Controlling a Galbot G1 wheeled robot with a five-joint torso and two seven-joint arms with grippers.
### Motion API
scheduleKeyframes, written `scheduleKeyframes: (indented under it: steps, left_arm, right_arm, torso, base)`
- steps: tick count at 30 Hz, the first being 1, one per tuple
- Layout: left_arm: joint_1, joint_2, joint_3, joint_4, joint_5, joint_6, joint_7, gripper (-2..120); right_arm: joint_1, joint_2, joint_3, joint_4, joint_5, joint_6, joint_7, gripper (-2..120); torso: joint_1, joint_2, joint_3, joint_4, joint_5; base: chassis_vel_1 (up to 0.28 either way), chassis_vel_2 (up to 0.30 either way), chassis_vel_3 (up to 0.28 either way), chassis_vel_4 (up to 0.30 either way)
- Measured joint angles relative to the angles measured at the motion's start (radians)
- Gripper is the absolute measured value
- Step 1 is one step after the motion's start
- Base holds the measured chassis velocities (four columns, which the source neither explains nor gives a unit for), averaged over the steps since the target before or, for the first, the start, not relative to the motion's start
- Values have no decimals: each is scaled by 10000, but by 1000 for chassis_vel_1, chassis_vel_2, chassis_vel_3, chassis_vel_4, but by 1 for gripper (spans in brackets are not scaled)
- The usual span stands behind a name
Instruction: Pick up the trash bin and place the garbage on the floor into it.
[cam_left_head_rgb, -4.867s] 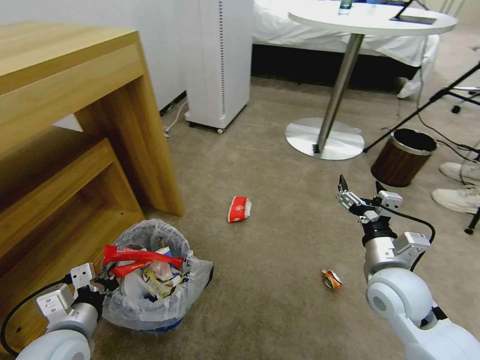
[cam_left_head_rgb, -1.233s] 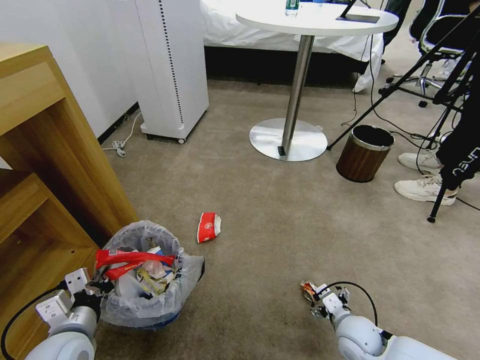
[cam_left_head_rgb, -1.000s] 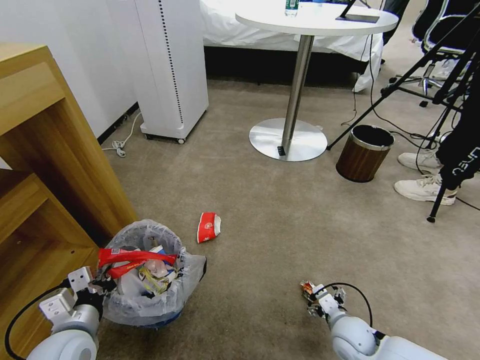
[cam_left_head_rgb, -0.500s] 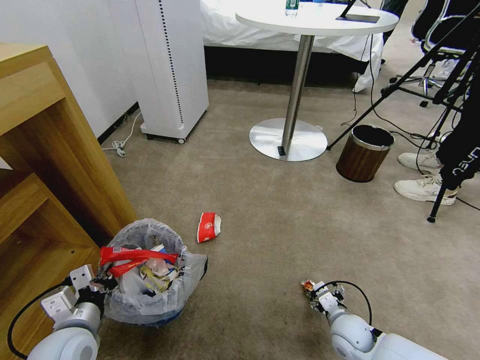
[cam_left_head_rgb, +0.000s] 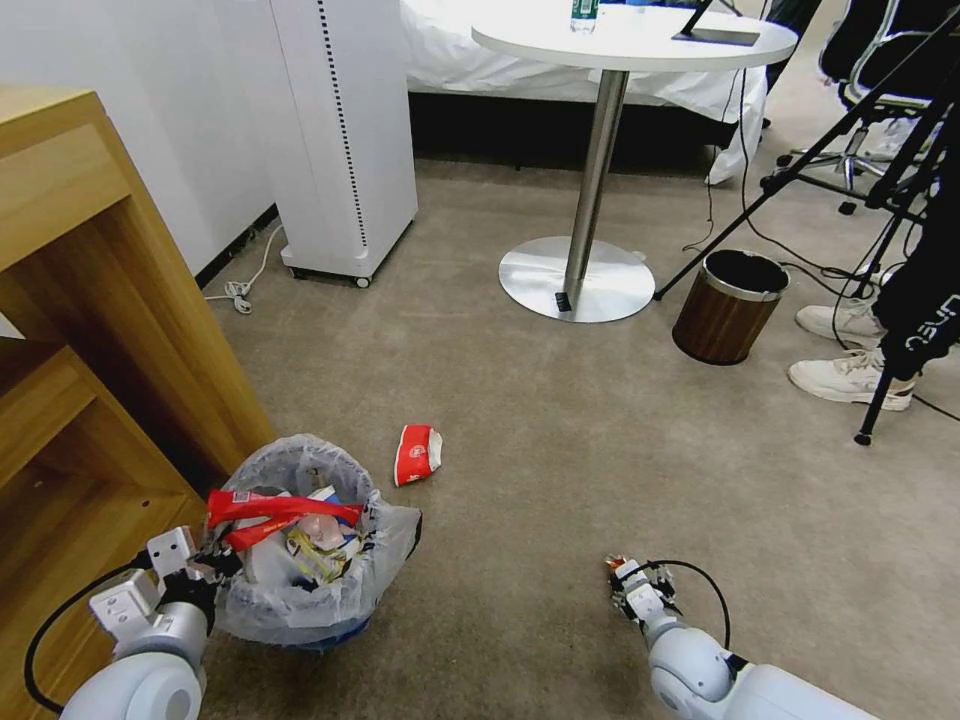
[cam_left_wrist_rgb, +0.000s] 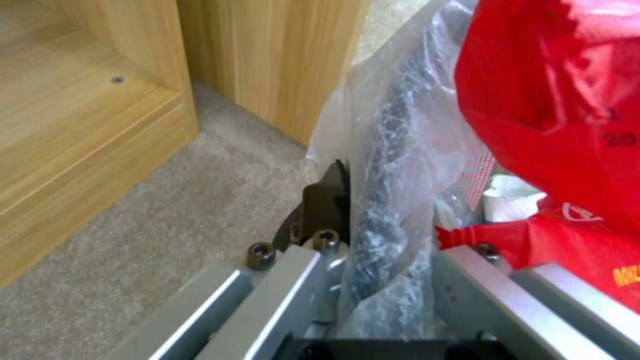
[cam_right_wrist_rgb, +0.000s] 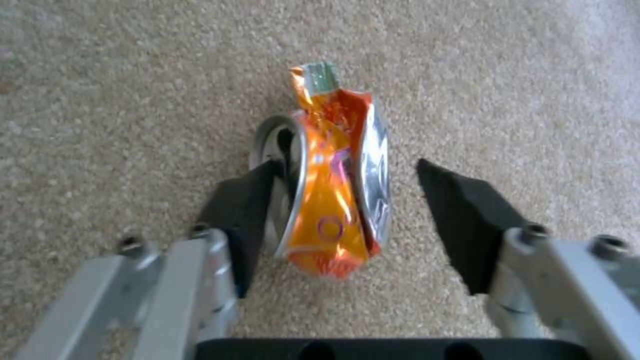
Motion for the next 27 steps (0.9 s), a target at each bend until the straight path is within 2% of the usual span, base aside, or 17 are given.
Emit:
scheduleKeyframes:
  steps: [1, 2, 5, 6, 9, 13, 19, 23, 26, 27]
  left_arm:
    - [-33, 0, 27, -12, -1, 0, 0, 1]
    - [-33, 0, 27, -12, -1, 0, 0, 1]
    - [-63, 0, 81, -16, -7, -1, 1, 1]
    - [-63, 0, 81, -16, -7, -1, 1, 1]
    - [-91, 6, 95, 10, -12, -1, 3, 1]
    - [-100, 26, 98, 51, -13, -4, 5, 1]
    - [-124, 38, 98, 89, -23, -19, 9, 1]
    - [-143, 29, 95, 175, -20, -50, 17, 1]
    - [-174, 25, 71, 203, -24, -50, 19, 1]
    - [-174, 25, 71, 203, -24, -50, 19, 1]
  right_arm:
    - [-8, -4, 3, 0, -22, 25, 11, 50]
    - [-8, -4, 3, 0, -22, 25, 11, 50]
    - [-22, -18, 16, -23, -80, 91, 14, 33]
    - [-22, -18, 16, -23, -80, 91, 14, 33]
    - [-34, 12, 22, -128, -184, 242, -4, 18]
    - [-63, 64, 28, -187, -291, 346, -9, 12]
    - [-77, 54, 82, -118, -308, 450, -15, 12]
    - [-111, -207, 353, 572, 40, 787, -139, 12]
    - [-125, -469, 635, 1392, 220, 1704, -468, 11]
    - [-125, -469, 635, 1392, 220, 1704, -468, 11]
  torso:
    - [0, 0, 0, 0, 0]
    - [0, 0, 0, 0, 0]
    - [0, -1, 0, 0, 0]
    - [0, -1, 0, 0, 0]
    - [1, 0, 0, 0, 0]
    - [0, 0, -1, 0, -1]
    - [0, -1, 0, -1, 3]
    - [0, 0, 0, 0, 0]
    - [0, 0, 0, -2, -1]
    - [0, 0, 0, -2, -1]
  base:
    - [0, 0, 0, 0]
    - [0, 0, 0, 0]
    - [0, 0, 0, 0]
    - [0, 0, 0, 0]
    - [0, 0, 0, 0]
    - [0, 0, 0, 0]
    - [0, 0, 0, 0]
    - [0, 0, 0, 0]
    - [0, 0, 0, 0]
    - [0, 0, 0, 0]
